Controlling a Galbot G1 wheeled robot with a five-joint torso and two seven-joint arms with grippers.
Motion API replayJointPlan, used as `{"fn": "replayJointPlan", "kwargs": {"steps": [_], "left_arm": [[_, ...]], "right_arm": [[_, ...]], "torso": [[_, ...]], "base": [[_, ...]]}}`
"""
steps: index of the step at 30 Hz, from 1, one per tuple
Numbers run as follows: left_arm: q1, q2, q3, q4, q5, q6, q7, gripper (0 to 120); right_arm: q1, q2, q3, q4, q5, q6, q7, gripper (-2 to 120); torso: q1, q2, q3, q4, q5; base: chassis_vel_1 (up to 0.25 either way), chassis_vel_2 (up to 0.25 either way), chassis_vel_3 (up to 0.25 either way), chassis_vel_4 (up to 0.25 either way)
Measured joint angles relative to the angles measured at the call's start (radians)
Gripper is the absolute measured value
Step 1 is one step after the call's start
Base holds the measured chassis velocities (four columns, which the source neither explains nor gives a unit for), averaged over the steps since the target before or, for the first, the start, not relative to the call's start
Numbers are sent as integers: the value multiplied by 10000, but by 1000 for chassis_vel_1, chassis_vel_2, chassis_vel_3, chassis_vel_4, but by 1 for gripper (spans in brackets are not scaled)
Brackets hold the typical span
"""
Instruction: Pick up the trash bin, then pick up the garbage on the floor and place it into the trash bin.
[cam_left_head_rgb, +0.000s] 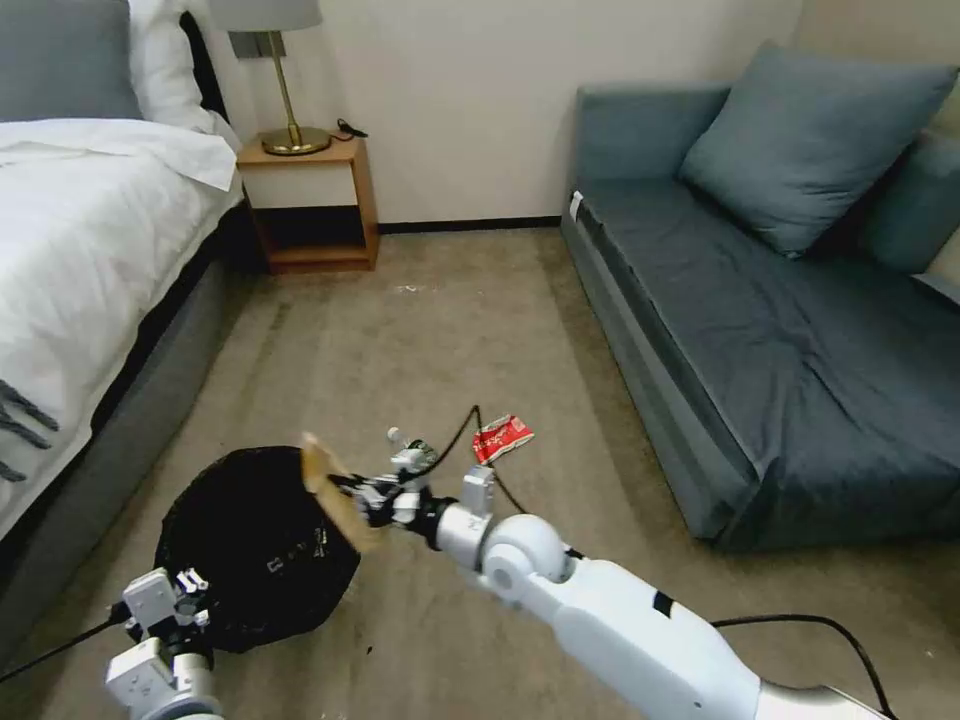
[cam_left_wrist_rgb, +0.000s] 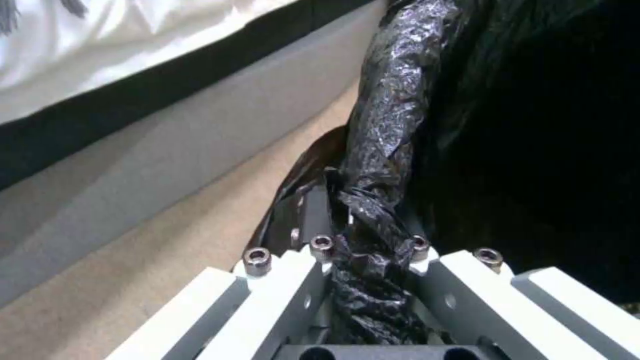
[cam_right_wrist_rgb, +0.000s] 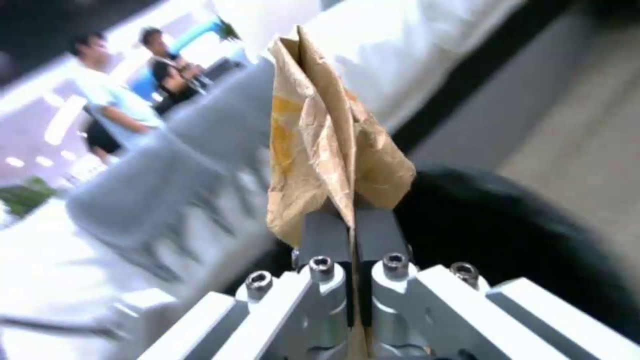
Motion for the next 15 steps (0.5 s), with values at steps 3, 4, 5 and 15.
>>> {"fn": "replayJointPlan", "kwargs": {"steps": [3,4,5,15], "left_arm": [[-44,-101,66,-3,40,0,12,3],[-59,-157,110,-14,62,0,15,3],[-59,-212,166,-46,86,2,19,3],[159,-61,110,-463,-93,-88,128,3]], "right_arm": [[104,242,-331,7,-84,25,202,0],[175,397,-470,-107,-251,42,317,0],[252,586,-591,-328,-517,98,469,0],[391,1408,-632,-2252,-2466,803,1440,8]], "torso": [[0,-1,0,0,1],[0,0,0,0,1],[0,0,0,1,1],[0,0,0,-1,1]], "base": [[0,0,0,0],[0,0,0,0],[0,0,0,0],[0,0,0,0]]}}
